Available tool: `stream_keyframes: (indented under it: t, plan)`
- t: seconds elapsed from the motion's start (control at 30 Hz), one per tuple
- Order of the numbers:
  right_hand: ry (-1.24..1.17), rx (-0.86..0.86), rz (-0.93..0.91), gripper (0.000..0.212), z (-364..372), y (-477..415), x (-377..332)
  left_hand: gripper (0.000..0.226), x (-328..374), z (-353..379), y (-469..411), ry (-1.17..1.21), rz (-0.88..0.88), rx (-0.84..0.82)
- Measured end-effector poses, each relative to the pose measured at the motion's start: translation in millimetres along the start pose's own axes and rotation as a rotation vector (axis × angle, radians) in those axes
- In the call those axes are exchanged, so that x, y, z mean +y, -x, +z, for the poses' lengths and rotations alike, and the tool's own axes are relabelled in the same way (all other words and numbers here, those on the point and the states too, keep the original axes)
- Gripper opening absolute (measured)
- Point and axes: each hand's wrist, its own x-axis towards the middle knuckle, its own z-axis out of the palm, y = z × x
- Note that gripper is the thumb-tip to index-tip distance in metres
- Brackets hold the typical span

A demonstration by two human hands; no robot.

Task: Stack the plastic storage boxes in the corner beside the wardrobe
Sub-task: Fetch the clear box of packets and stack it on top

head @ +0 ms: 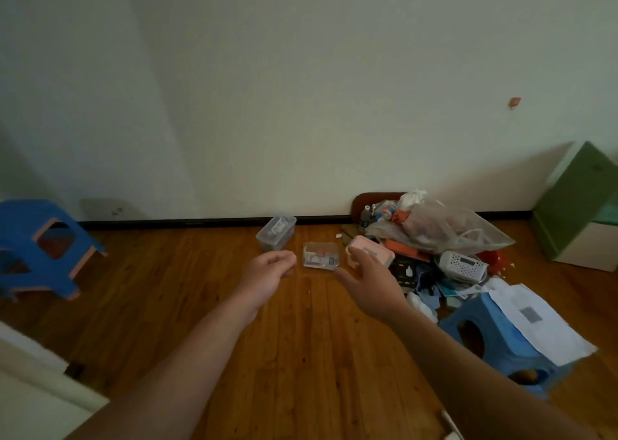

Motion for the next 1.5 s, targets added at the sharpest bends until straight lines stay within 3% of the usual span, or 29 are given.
stream_keyframes:
  t: [0.17,0.43,0.63,0.83,0.97,1.2,1.5]
  plan:
    - [0.000,-0.004,0.020,0.060,3,-52,14,0.020,8,9,-54,-0.011,-0.020,-0.023]
    - [0.080,0.002,0.078,0.063,8,-163,22,0.012,27,-6,-170,-0.012,-0.009,-0.084]
    - [0.121,0.028,0.097,0.065,12,-253,13,0.026,53,-25,-266,-0.019,0.002,-0.094]
    - [0.140,0.028,0.146,0.067,26,-313,13,0.010,61,-40,-332,-0.026,0.000,-0.117]
    - [0.165,0.028,0.148,0.066,30,-349,18,0.015,65,-42,-365,-0.035,-0.015,-0.119]
    - [0.099,0.042,0.186,0.062,21,-416,41,0.033,80,-28,-425,-0.067,-0.047,-0.120]
    - [0.124,-0.009,0.217,0.051,-19,-513,89,0.030,101,23,-519,-0.082,-0.089,-0.118]
